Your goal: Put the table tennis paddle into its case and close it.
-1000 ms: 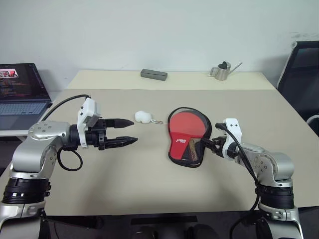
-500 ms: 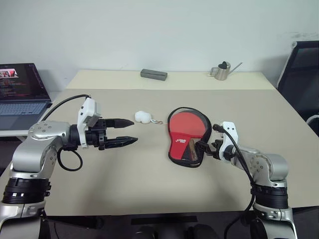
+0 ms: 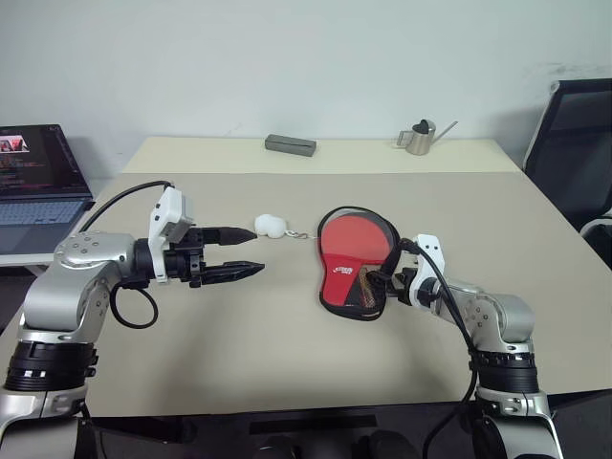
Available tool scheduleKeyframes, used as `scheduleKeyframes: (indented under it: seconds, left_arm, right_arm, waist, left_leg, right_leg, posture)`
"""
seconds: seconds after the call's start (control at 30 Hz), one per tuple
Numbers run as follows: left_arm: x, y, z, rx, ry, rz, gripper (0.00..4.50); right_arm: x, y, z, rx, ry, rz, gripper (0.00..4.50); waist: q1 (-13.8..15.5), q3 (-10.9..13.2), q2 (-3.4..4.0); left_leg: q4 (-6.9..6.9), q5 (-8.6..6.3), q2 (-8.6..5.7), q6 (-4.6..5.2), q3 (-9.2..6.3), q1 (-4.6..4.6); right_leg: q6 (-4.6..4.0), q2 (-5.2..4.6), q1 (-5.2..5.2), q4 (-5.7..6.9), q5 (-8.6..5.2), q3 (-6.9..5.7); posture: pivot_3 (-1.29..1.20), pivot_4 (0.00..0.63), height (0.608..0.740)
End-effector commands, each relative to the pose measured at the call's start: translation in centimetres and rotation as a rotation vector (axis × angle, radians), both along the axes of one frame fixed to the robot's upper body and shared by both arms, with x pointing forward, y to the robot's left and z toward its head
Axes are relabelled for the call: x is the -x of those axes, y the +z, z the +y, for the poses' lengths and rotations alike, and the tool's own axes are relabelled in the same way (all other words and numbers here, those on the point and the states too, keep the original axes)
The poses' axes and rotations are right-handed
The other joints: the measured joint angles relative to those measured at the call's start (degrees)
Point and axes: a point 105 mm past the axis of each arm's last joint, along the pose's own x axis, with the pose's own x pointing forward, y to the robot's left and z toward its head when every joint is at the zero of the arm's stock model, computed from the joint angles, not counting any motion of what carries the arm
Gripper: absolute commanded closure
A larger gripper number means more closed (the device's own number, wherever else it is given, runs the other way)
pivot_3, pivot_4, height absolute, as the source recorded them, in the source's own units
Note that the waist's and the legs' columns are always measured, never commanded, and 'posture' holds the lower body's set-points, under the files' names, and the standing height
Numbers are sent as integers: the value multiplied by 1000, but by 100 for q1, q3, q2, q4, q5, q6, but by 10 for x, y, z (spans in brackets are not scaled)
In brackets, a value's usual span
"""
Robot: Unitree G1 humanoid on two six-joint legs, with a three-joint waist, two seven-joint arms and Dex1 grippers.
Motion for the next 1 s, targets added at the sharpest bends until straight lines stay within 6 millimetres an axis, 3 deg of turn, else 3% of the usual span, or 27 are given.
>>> scheduleKeyframes:
  seconds: [0.03,0.2,0.37,0.63,1.0]
  left_arm:
    - [3,12,-1,-3,-7,-45,1222]
    - [3,11,-1,-2,-7,-43,1222]
    - [4,11,-1,-2,-8,-42,1222]
    - [9,10,2,-15,-13,-29,1222]
    - [50,-13,-10,-106,-176,68,1222]
  right_arm:
    - [-2,-3,-6,7,-33,12,1267]
    - [0,0,-5,-2,-33,8,3054]
    - [3,2,-8,-4,-40,13,4490]
    - [10,10,-20,5,-67,38,4490]
    - [36,15,-25,38,2,130,4490]
  waist:
    - [0,0,0]
    - [4,0,1]
    - [20,0,0]
    - [61,1,2]
    - [68,1,2]
  left_leg:
    - [0,0,0,0,1,0]
    - [-10,0,-4,0,-1,-3]
    - [-13,0,-4,0,-2,-4]
    - [-23,-1,-8,0,-5,-12]
    - [-37,0,-12,0,-4,-21]
  right_leg:
    - [2,0,0,1,2,0]
    - [14,13,-3,0,8,1]
    - [11,13,-2,-3,7,2]
    - [4,12,-9,-8,3,-1]
    - [-29,-19,-22,-9,-18,-5]
  posture:
    - [0,150,740]
    - [0,150,740]
    - [0,150,740]
    - [0,150,740]
    - [0,150,740]
